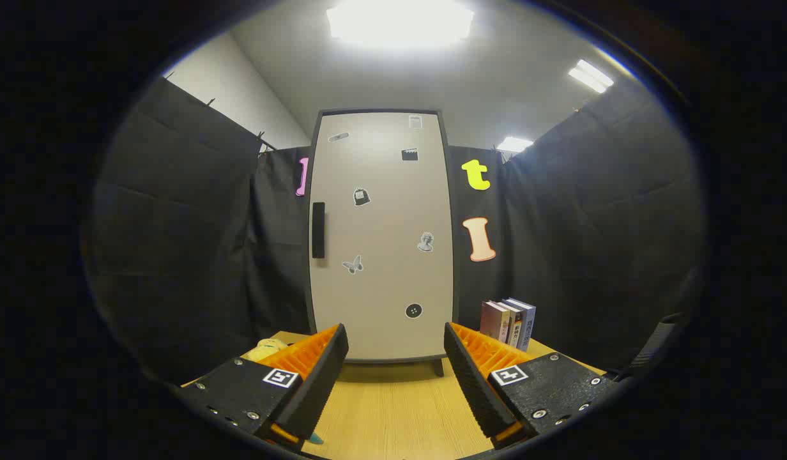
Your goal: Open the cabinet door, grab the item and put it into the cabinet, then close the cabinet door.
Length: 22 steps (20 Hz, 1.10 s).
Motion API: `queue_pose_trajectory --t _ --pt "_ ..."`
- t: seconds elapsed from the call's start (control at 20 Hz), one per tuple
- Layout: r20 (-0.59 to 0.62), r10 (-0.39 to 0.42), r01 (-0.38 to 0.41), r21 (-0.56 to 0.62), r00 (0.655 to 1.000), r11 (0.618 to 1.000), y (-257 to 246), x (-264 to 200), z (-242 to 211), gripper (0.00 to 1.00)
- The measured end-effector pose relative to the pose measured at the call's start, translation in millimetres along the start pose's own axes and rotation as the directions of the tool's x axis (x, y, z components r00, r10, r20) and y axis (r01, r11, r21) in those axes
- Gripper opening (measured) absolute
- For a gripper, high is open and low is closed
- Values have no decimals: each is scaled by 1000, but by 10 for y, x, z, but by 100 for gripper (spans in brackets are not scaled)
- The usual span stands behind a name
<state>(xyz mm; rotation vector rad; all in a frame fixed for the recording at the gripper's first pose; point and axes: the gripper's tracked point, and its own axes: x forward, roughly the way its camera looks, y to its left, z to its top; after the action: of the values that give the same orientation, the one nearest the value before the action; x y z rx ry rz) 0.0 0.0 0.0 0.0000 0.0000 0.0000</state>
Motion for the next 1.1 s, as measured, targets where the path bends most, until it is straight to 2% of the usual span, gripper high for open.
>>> queue_pose_trajectory --t 0.75,1.1 --pt "18 33 -34 31 999 999 90 95 75 93" --pt "12 53 -53 43 999 998 156 325 206 93"
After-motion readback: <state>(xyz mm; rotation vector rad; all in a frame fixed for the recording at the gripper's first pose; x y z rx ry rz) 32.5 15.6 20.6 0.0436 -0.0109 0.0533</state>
